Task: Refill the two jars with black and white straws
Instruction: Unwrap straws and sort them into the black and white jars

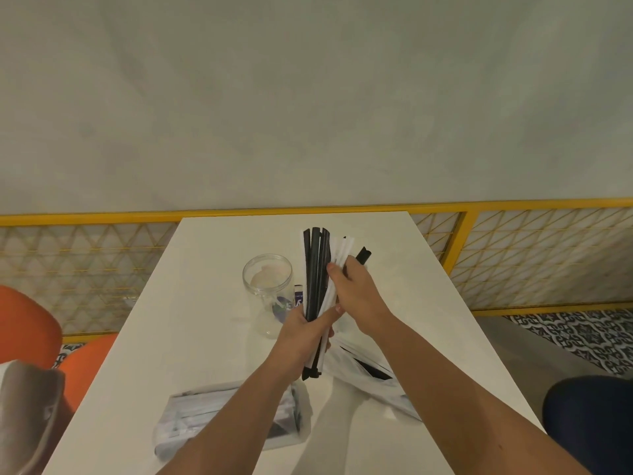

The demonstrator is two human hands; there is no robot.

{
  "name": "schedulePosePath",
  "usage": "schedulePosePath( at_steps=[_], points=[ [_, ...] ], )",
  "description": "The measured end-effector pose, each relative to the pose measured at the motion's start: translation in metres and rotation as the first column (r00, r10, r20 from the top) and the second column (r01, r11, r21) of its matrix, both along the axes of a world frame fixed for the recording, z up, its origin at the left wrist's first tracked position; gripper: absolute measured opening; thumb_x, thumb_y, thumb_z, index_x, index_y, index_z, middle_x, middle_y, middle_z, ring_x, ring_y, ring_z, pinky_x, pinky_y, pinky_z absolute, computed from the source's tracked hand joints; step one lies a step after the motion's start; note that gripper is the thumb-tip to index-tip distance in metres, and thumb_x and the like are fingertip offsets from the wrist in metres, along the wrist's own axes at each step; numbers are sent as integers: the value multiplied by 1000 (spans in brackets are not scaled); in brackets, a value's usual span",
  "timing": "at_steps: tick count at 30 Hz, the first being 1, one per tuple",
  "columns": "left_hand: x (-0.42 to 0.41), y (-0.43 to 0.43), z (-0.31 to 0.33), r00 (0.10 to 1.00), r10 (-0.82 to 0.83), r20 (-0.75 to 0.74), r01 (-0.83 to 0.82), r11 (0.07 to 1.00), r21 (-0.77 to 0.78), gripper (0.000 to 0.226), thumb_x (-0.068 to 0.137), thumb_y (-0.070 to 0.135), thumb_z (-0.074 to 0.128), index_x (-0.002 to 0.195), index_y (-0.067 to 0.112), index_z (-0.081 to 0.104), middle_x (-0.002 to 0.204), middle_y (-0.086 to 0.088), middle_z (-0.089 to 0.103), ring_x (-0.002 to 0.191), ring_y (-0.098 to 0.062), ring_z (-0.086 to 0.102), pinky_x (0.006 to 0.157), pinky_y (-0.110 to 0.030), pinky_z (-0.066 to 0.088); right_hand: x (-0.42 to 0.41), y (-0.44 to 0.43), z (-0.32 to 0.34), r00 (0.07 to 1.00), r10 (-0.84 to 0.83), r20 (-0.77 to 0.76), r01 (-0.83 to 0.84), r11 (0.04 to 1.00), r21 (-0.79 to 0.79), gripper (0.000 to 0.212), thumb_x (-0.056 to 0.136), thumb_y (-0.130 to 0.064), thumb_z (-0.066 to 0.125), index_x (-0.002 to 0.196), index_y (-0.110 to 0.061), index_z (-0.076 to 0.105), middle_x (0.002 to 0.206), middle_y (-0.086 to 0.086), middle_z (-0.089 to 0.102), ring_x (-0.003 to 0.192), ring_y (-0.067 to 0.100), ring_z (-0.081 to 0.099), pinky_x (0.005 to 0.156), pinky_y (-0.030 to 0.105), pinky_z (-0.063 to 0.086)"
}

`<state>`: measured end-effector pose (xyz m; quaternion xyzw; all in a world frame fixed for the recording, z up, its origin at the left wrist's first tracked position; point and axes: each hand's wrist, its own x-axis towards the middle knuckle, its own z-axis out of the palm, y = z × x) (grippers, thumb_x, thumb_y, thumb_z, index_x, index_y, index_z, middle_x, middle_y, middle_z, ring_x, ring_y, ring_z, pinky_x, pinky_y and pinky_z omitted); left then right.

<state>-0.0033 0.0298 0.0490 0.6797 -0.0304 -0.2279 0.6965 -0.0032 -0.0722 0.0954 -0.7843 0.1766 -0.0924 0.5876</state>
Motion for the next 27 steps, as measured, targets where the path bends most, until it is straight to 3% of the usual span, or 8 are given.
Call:
schedulePosePath(
  at_steps=[2, 6, 11, 14, 17, 19, 24, 27],
  points=[
    [0, 1, 2, 1000, 10, 1, -10, 1000, -29, 19, 83, 27, 68, 80, 12, 57, 50, 2, 53, 41, -10, 50, 47, -24, 44, 3, 2, -2, 1000, -9, -25, 11, 995, 96, 25, 98, -20, 42, 102, 2, 51, 81, 10, 52, 76, 20, 53, 82, 44, 52],
    [2, 9, 5, 999, 47, -4, -47, 994, -99, 17, 86, 29, 65, 82, 13, 62, 51, 6, 60, 46, -8, 58, 46, -17, 45, 9, 7, -1, 1000, -7, -30, 17, 942, 335, 12, 100, -14, 36, 96, -7, 45, 65, 4, 50, 55, 13, 50, 42, 17, 43],
    [11, 22, 7, 998, 67, 0, -67, 994, -83, 24, 86, 31, 64, 74, 12, 58, 54, -1, 49, 45, -13, 46, 43, -20, 43, 20, 19, -1, 998, -33, -58, 56, 880, 471, 14, 101, -14, 36, 97, -6, 46, 64, 7, 50, 53, 15, 50, 38, 16, 42],
    [17, 32, 9, 995, 99, -22, -101, 990, -99, 26, 87, 30, 64, 70, 11, 58, 53, -2, 51, 42, -13, 43, 42, -21, 41, 28, 21, 7, 996, -49, -78, 83, 845, 528, 25, 101, -14, 38, 80, -6, 49, 62, 9, 53, 50, 17, 54, 41, 23, 49],
    [24, 44, 9, 983, 176, -55, -182, 975, -126, 24, 85, 26, 66, 71, 10, 56, 53, -3, 52, 41, -14, 41, 41, -22, 38, 45, 17, 17, 994, -110, 10, 84, 812, 578, 13, 100, -13, 38, 101, -4, 47, 67, 10, 57, 52, 19, 60, 55, 31, 57],
    [30, 53, 8, 974, 217, -65, -224, 968, -117, 24, 86, 25, 66, 73, 10, 54, 53, -3, 51, 41, -14, 41, 42, -23, 38, 59, 13, 25, 979, -175, 101, 70, 763, 643, 9, 101, -13, 37, 100, -8, 45, 70, 11, 56, 59, 23, 60, 67, 35, 56],
    [40, 71, 8, 969, 233, -86, -241, 965, -101, 35, 86, 29, 64, 62, 12, 47, 48, -1, 44, 41, -14, 41, 45, -23, 39, 89, 18, 35, 922, -286, 262, 23, 714, 699, 16, 101, -12, 36, 90, -19, 46, 75, 9, 58, 69, 21, 61, 81, 31, 51],
    [40, 73, 9, 975, 195, -108, -208, 969, -130, 35, 88, 28, 63, 62, 12, 46, 48, -1, 42, 40, -13, 39, 43, -22, 38, 102, 27, 25, 903, -268, 336, -21, 752, 658, 18, 101, -11, 34, 91, -21, 45, 80, 6, 60, 81, 19, 60, 81, 26, 43]
  ],
)
